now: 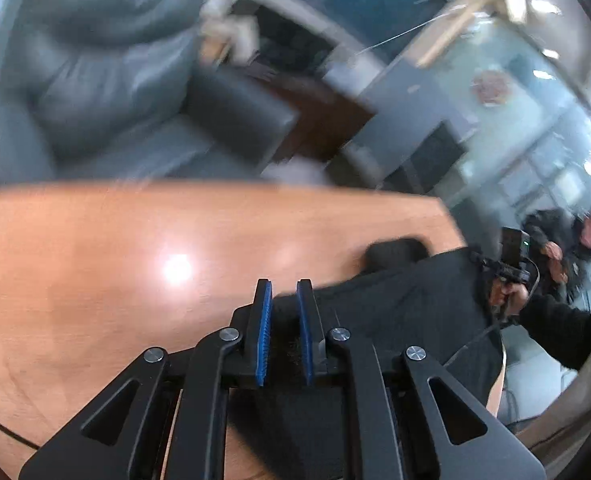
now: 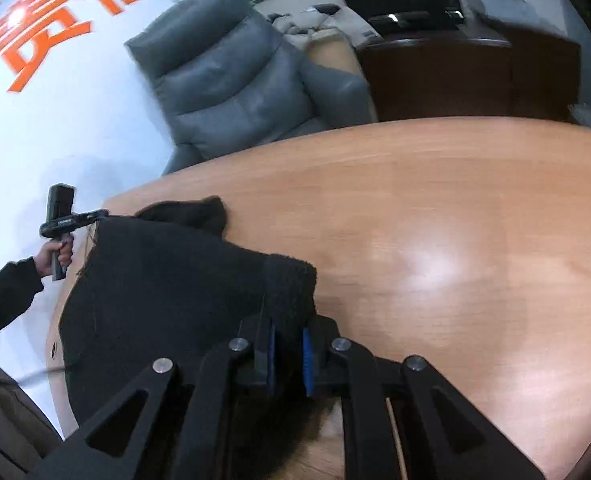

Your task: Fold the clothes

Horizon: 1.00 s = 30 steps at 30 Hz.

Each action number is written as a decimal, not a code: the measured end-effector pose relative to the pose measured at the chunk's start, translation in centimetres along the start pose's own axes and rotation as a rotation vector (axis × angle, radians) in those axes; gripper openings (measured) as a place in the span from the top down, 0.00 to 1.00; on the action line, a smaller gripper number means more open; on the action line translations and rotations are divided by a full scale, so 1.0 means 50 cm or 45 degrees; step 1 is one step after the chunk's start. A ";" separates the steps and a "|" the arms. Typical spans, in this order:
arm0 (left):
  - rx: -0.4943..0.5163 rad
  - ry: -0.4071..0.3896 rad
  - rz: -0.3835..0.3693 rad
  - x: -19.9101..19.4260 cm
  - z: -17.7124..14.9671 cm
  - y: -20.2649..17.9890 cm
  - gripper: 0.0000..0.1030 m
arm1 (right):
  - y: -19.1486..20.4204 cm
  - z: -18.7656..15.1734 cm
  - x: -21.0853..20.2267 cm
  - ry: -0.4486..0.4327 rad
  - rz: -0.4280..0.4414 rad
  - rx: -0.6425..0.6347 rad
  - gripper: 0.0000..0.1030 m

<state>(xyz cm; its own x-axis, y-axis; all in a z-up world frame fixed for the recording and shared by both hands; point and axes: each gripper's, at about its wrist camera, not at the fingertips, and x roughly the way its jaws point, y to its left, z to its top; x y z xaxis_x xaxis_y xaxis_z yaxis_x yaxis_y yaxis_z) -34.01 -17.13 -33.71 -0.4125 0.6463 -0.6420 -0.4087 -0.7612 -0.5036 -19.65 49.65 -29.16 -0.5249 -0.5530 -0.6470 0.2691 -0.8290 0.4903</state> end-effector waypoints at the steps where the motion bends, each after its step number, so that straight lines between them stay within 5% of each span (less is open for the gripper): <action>1: 0.014 -0.016 0.004 0.000 0.004 -0.008 0.93 | 0.006 0.008 -0.016 -0.072 0.032 -0.003 0.90; 2: -0.011 0.004 0.063 0.005 0.007 0.004 0.94 | 0.002 0.011 -0.019 -0.083 0.025 0.004 0.90; 4: -0.069 0.047 0.154 0.014 0.013 0.028 0.93 | -0.021 0.001 0.013 0.067 -0.051 0.013 0.90; 7: -0.053 -0.018 0.158 -0.015 0.020 0.007 0.90 | -0.031 -0.010 0.032 0.142 -0.109 0.026 0.88; 9: 0.007 -0.018 0.135 -0.030 0.020 -0.025 0.84 | -0.032 -0.012 0.023 0.128 -0.162 0.053 0.64; 11: 0.108 0.051 0.045 -0.016 0.010 -0.078 0.80 | -0.029 -0.005 0.012 0.114 -0.228 0.075 0.58; 16: 0.312 0.265 -0.128 0.067 -0.031 -0.172 0.78 | 0.088 0.052 -0.047 -0.057 -0.201 -0.128 0.58; 19: 0.298 0.373 -0.037 0.160 -0.049 -0.164 0.78 | 0.196 0.071 0.030 0.065 -0.008 -0.304 0.58; 21: 0.217 0.370 -0.051 0.185 -0.046 -0.139 0.82 | 0.244 0.057 0.121 0.229 0.014 -0.430 0.58; 24: 0.161 0.335 -0.071 0.197 -0.045 -0.122 0.84 | 0.240 0.026 0.237 0.360 -0.104 -0.414 0.61; 27: 0.143 0.327 -0.073 0.189 -0.054 -0.119 0.84 | 0.244 -0.002 0.249 0.339 -0.160 -0.401 0.73; 30: 0.144 0.305 -0.053 0.176 -0.076 -0.123 0.84 | 0.252 -0.029 0.245 0.296 -0.196 -0.396 0.73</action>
<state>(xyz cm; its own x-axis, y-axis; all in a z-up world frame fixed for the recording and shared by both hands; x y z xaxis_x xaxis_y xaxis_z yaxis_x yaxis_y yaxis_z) -32.02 -6.98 -38.47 -0.1947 0.6356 -0.7471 -0.5154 -0.7143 -0.4734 -21.49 32.32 -31.76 -0.3910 -0.3954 -0.8311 0.4519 -0.8691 0.2009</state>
